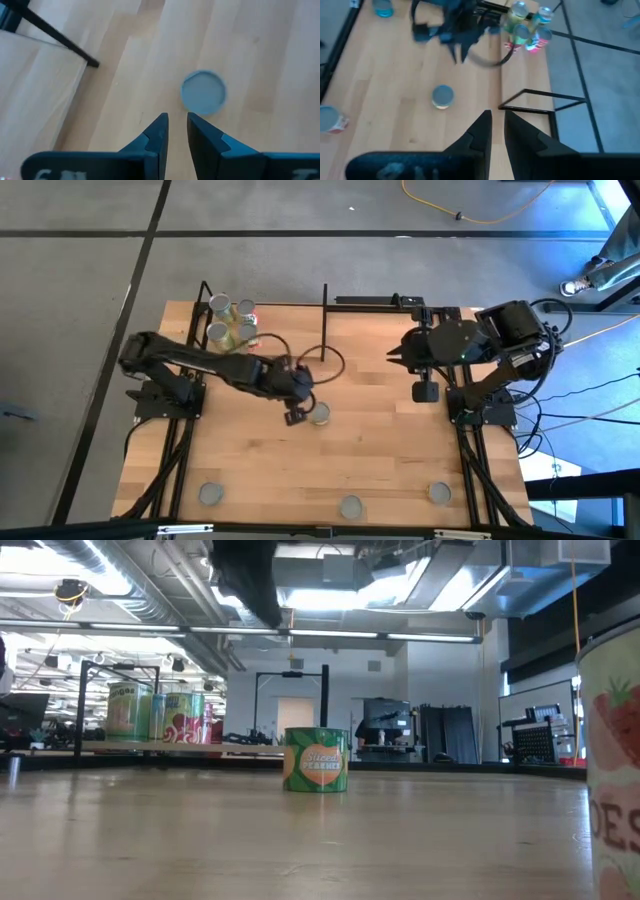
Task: Pick and place cans onto a shelf
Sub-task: Put the canned sliced peaches on the shelf
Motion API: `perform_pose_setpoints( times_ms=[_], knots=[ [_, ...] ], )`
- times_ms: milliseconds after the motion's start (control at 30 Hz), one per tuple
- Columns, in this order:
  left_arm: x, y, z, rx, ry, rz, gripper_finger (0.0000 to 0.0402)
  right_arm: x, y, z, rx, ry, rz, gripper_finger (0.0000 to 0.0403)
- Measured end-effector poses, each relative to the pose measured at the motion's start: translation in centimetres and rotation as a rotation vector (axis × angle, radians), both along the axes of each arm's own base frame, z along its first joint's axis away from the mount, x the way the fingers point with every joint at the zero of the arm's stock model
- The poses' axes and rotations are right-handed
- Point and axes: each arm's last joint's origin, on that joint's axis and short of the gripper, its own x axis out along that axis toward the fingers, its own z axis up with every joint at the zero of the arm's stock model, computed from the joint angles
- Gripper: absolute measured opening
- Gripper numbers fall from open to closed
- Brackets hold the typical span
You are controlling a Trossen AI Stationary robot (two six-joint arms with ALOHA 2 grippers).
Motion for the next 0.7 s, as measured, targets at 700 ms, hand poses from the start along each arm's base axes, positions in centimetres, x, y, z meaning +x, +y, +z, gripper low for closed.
perform_pose_setpoints(
  times_ms=[700],
  knots=[
    [4.7, 1.2, -6.8, -0.34, -0.006, 0.493, 0.0064, 0.0, 0.0, 0.0, -0.017, -0.001, -0.007, 0.0053]
  ],
)
